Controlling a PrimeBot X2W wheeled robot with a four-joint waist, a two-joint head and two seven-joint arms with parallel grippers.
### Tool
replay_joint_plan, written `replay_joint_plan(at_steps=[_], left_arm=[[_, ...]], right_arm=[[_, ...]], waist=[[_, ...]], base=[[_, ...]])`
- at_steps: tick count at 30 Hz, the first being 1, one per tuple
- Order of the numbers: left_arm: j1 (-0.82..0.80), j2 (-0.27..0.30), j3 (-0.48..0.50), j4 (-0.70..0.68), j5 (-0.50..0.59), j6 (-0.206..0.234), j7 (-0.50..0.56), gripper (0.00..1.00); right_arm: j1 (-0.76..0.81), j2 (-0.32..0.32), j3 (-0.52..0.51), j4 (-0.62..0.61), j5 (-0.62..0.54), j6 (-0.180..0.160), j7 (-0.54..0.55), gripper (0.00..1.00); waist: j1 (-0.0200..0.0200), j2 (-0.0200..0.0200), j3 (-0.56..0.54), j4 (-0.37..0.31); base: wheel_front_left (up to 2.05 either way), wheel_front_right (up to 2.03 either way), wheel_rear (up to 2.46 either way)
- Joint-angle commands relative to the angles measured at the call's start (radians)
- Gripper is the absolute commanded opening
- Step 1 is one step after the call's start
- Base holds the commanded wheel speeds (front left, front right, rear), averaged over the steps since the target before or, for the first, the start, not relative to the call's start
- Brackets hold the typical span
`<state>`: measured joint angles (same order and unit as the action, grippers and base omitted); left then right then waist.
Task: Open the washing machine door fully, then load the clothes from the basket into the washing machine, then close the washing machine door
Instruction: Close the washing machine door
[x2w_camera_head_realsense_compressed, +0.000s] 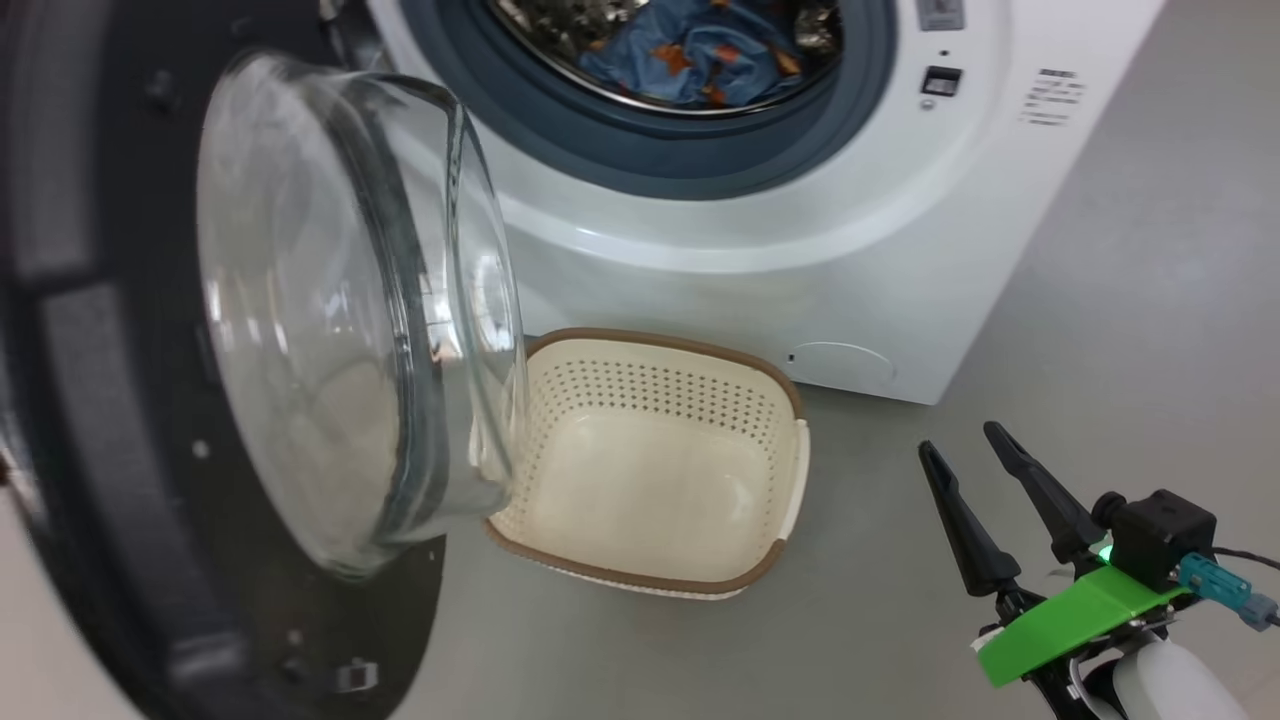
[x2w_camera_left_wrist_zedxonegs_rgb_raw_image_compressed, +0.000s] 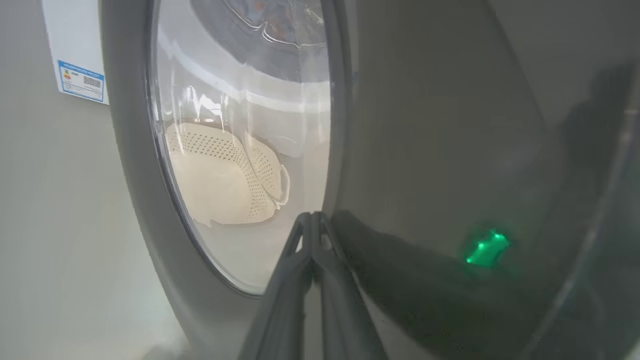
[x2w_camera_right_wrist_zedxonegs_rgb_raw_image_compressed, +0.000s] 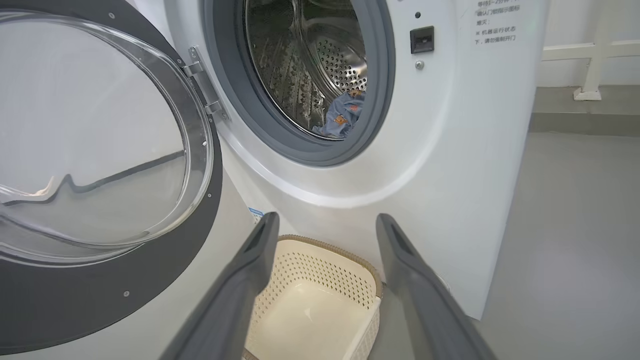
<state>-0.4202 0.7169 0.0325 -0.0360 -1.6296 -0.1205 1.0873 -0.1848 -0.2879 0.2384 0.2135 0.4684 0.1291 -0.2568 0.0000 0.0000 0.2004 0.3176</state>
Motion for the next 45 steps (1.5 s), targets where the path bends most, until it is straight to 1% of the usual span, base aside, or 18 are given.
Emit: replay_joint_plan(at_steps=[1, 4, 8, 12, 18, 25, 34, 39, 45], left_arm=[[-0.034, 0.034, 0.034, -0.056, -0.012, -0.01, 0.018, 0.0], [-0.042, 0.014, 0.021, -0.088, -0.014, -0.01, 0.03, 0.0], [-0.044, 0.003, 0.003, -0.124, -0.002, -0.01, 0.043, 0.0], [-0.059, -0.022, -0.008, -0.16, 0.011, -0.01, 0.037, 0.0], [-0.098, -0.057, -0.029, -0.169, 0.032, -0.01, 0.025, 0.0], [-0.154, -0.086, -0.06, -0.132, 0.063, -0.01, 0.013, 0.0], [-0.22, -0.099, -0.075, -0.069, 0.097, -0.01, -0.015, 0.0], [-0.245, -0.105, -0.079, -0.038, 0.126, -0.01, -0.046, 0.0], [-0.282, -0.106, -0.084, 0.012, 0.13, -0.01, -0.066, 0.0]], right_arm=[[0.016, 0.001, 0.008, -0.027, -0.008, 0.002, -0.005, 1.0], [0.024, 0.007, -0.005, -0.032, -0.01, 0.002, -0.005, 1.0], [0.031, 0.015, -0.016, -0.036, -0.011, 0.002, -0.005, 1.0], [0.037, 0.025, -0.031, -0.042, -0.014, 0.002, -0.005, 1.0], [0.038, 0.04, -0.047, -0.048, -0.017, 0.002, -0.005, 1.0], [0.034, 0.062, -0.061, -0.056, -0.021, 0.002, -0.005, 1.0], [0.028, 0.087, -0.075, -0.062, -0.024, 0.002, -0.005, 1.0], [0.029, 0.096, -0.08, -0.063, -0.024, 0.002, -0.005, 1.0], [0.025, 0.102, -0.087, -0.063, -0.024, 0.002, -0.005, 1.0]], waist=[[0.0, 0.0, -0.013, -0.034], [0.0, 0.0, -0.019, -0.061], [0.0, 0.0, -0.021, -0.093], [0.0, 0.0, -0.018, -0.135], [0.0, 0.0, -0.01, -0.204], [0.0, 0.0, 0.003, -0.303], [0.0, 0.0, 0.024, -0.402], [0.0, 0.0, 0.025, -0.437], [0.0, 0.0, 0.031, -0.449]], base=[[0.0, 0.0, 0.0], [0.0, 0.0, 0.0], [0.0, 0.0, 0.0], [0.0, 0.0, 0.0], [0.0, 0.0, 0.0], [0.0, 0.0, 0.0], [0.0, 0.0, 0.0], [0.0, 0.0, 0.0], [0.0, 0.0, 0.0]])
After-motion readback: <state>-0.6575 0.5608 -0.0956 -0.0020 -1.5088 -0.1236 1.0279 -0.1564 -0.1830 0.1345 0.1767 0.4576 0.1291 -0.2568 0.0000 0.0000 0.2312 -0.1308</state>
